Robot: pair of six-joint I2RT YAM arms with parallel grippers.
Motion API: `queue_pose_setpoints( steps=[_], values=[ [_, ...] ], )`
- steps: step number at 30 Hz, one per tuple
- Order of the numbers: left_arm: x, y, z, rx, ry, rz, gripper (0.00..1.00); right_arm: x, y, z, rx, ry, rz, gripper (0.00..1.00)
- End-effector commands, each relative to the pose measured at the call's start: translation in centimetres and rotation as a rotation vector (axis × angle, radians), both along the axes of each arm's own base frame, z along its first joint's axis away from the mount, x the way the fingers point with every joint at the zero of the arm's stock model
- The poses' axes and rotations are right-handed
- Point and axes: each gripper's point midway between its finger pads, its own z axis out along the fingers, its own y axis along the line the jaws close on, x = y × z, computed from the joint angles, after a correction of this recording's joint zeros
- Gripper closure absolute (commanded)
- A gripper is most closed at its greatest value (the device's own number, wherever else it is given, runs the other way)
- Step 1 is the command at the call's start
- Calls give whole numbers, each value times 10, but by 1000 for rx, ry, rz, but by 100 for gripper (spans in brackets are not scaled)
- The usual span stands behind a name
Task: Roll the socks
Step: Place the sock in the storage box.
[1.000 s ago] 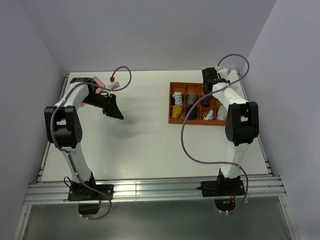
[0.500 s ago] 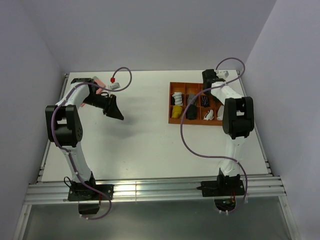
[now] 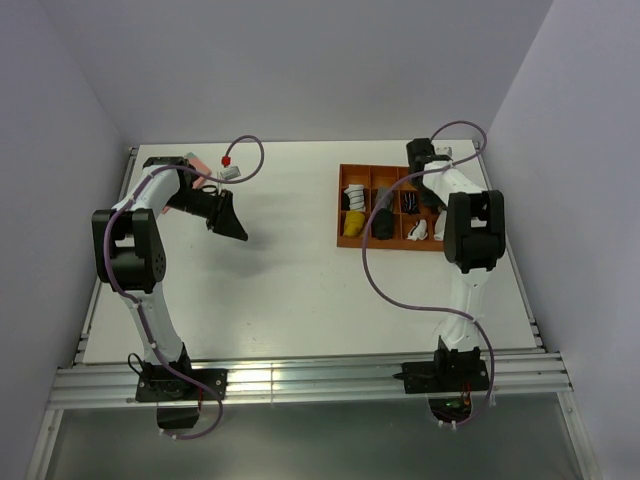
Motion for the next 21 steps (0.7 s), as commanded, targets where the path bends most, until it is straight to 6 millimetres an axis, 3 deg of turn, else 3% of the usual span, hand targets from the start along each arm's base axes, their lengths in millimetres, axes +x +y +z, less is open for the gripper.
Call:
queue_pose_setpoints(
  steps=[1, 10, 11, 21],
  values=[
    [0, -1, 9, -22, -5, -2, 66, 2, 7, -11, 136, 15, 0, 100],
    [1, -1, 9, -17, 5, 3, 66, 0, 37, -24, 372, -2, 9, 100],
    [2, -1, 9, -17, 2, 3, 66, -1, 27, -24, 387, -7, -14, 100],
    [5, 0, 3, -7, 18, 3, 67, -12, 42, -26, 461, -1, 25, 100]
  ],
)
